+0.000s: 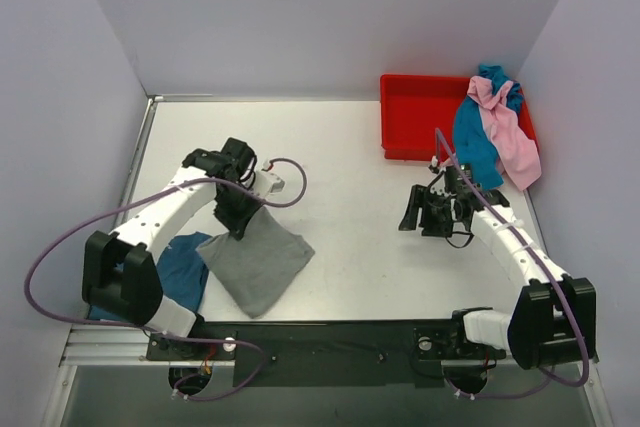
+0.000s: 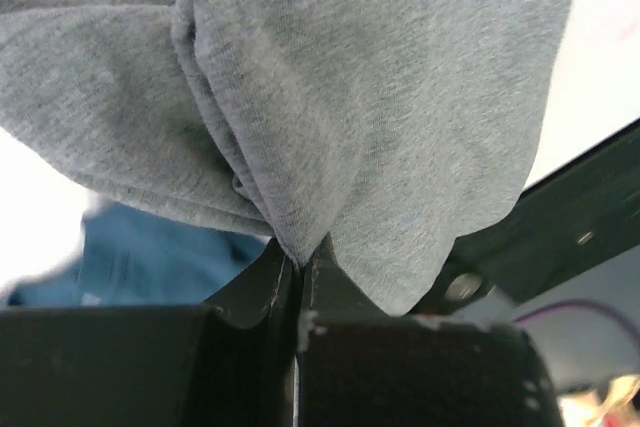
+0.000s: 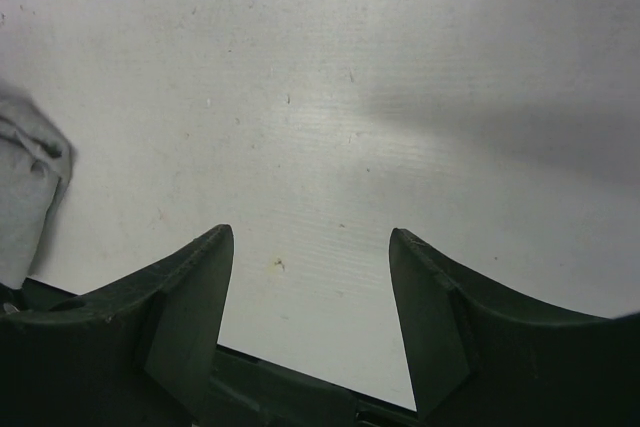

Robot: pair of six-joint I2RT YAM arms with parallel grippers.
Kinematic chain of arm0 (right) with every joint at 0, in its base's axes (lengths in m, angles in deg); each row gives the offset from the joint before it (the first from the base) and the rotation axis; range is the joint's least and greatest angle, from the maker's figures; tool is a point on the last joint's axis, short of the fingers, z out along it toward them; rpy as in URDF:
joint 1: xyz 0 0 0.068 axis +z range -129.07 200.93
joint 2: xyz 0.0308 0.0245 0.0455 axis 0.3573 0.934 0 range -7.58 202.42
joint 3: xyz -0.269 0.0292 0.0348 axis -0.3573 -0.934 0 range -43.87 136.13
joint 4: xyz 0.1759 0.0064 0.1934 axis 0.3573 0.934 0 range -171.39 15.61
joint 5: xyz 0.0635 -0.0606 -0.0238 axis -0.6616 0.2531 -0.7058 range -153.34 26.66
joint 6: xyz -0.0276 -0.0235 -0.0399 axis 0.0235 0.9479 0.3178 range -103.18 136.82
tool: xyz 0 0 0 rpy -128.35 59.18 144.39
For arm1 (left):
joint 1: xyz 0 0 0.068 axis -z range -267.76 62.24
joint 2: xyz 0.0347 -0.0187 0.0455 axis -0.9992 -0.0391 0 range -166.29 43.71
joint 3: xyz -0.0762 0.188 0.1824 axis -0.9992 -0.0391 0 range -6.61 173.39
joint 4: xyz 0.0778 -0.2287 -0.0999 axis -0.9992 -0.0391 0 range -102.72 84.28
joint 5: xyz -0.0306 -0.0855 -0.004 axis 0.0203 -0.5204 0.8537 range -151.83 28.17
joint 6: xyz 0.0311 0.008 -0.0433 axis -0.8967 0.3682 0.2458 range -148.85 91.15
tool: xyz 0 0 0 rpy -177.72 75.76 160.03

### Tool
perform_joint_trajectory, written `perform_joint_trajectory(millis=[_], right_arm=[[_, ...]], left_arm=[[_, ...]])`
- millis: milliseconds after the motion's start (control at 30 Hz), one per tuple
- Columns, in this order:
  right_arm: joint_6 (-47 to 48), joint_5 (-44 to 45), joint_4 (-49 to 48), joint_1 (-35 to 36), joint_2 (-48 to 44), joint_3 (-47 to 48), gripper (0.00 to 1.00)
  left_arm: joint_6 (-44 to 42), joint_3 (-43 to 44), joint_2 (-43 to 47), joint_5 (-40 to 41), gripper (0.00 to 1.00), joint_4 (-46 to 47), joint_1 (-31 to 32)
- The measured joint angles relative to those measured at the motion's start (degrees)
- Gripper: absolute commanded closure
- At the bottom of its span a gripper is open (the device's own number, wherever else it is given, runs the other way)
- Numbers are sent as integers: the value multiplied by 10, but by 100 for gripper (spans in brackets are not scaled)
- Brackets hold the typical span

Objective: Fold and stack the t-shirts
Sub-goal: Put the neatly folded tshirt into the corner of the board with the left arm

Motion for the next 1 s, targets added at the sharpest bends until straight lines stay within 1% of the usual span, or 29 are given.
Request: perform_joint_trajectory(millis=[100,200,300,367,533,633,733,800,900,1000], right_arm=[[12,-5,-2,0,31,26,41],[21,-11,-12,0,50,50,40],[26,-20,-25,0,64,65,40],[30,-26,-33,0,69,72,40],[51,-37,-37,0,76,83,40],[61,-41,-39,0,89,90,40],[70,-43,-39,0,101,93,40],[72,-44,-39,0,105,95,40],[77,-45,-39,0,107,96,40],[83,-45,-39,0,107,97,40]], left_arm=[[-33,-27,46,65,100,-60,-7],[-56,-50,90,132,100,-99,-24],[-72,-69,121,194,100,-116,-54],[-81,-70,128,225,100,-123,-88],[-102,-36,137,272,100,-128,-181],[-122,-17,157,300,100,-126,-208],[-150,-17,181,327,100,-128,-234],[-172,-17,187,342,100,-128,-272],[-201,-32,183,373,100,-126,-334],[-216,-59,165,406,100,-119,-362]])
